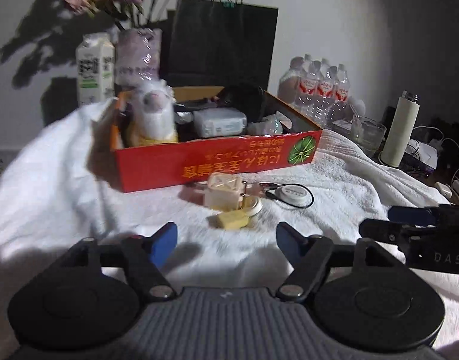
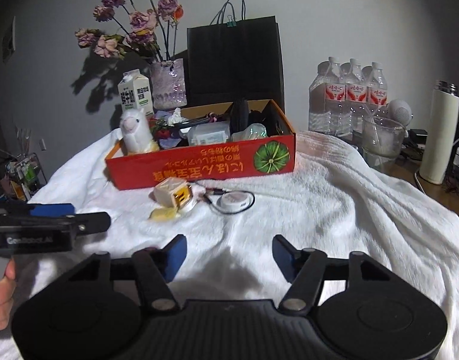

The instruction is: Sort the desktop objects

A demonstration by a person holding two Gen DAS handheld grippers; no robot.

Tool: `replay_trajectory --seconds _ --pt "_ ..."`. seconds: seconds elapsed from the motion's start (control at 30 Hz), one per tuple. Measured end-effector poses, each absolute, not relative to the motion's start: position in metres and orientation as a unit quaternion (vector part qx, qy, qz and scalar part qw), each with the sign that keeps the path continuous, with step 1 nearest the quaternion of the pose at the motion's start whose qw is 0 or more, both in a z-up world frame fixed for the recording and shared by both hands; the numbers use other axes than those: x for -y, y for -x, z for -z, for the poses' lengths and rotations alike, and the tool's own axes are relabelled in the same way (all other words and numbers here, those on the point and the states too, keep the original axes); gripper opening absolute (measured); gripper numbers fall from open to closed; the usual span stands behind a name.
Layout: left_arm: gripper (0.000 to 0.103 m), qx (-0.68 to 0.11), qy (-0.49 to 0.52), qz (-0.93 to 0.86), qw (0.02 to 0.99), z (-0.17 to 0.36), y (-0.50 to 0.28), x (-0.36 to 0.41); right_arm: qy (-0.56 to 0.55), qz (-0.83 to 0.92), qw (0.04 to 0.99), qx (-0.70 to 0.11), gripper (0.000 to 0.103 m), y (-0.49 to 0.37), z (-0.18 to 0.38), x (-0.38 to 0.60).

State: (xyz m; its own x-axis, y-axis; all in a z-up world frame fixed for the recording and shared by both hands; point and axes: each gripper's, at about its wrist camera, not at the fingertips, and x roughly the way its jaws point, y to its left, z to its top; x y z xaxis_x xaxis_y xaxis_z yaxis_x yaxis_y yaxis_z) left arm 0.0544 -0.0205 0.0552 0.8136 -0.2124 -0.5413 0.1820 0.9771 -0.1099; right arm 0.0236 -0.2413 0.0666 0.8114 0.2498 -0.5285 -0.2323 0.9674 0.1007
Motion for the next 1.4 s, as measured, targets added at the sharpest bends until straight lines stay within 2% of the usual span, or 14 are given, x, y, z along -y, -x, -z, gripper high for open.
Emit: replay_trajectory --seconds 0.13,0.27,0.33,0.37,0.4,0.53,0.6,0.7,0.9,1.4 --pt "0.062 -0.302 0.021 0.116 0.946 -0.039 -0.098 0.033 -0.019 -0.145 0.949 -0.281 0.04 -0.07 -0.064 0.238" --pt "0.061 -0.326 0.016 0.114 0.938 -0.02 -0.121 0.038 -0.018 -0.153 0.938 -0.311 0.039 -0.108 -0.049 0.229" --pt "0.054 -0.329 0.014 0.113 0.937 -0.013 -0.125 0.039 -0.036 -0.142 0.933 -0.329 0.039 -0.125 -0.039 0.232" --pt "0.042 -0.326 0.009 0.112 0.939 -0.011 -0.124 0.038 -0.044 -0.137 0.931 -0.335 0.038 -0.133 -0.034 0.233" --pt "0.037 -0.323 0.006 0.11 0.94 -0.011 -0.124 0.038 -0.051 -0.133 0.93 -0.34 0.034 -0.139 -0.029 0.233" --pt "0.036 -0.317 0.022 0.113 0.941 -0.01 -0.122 0.031 -0.014 -0.124 0.935 -0.333 0.026 -0.141 -0.019 0.223" --pt "0.036 -0.313 0.028 0.108 0.943 -0.012 -0.119 0.029 -0.001 -0.121 0.937 -0.326 0.013 -0.139 -0.018 0.219" --pt "0.036 -0.303 0.031 0.104 0.947 -0.018 -0.111 0.027 -0.011 -0.117 0.942 -0.314 0.004 -0.134 -0.023 0.223" --pt "0.036 -0.279 0.043 0.105 0.954 -0.037 -0.079 0.025 -0.017 -0.115 0.952 -0.283 0.001 -0.11 -0.043 0.223" --pt "0.036 -0.242 0.057 0.116 0.962 -0.073 0.037 0.02 -0.016 -0.164 0.965 -0.205 0.001 0.026 -0.098 0.21"
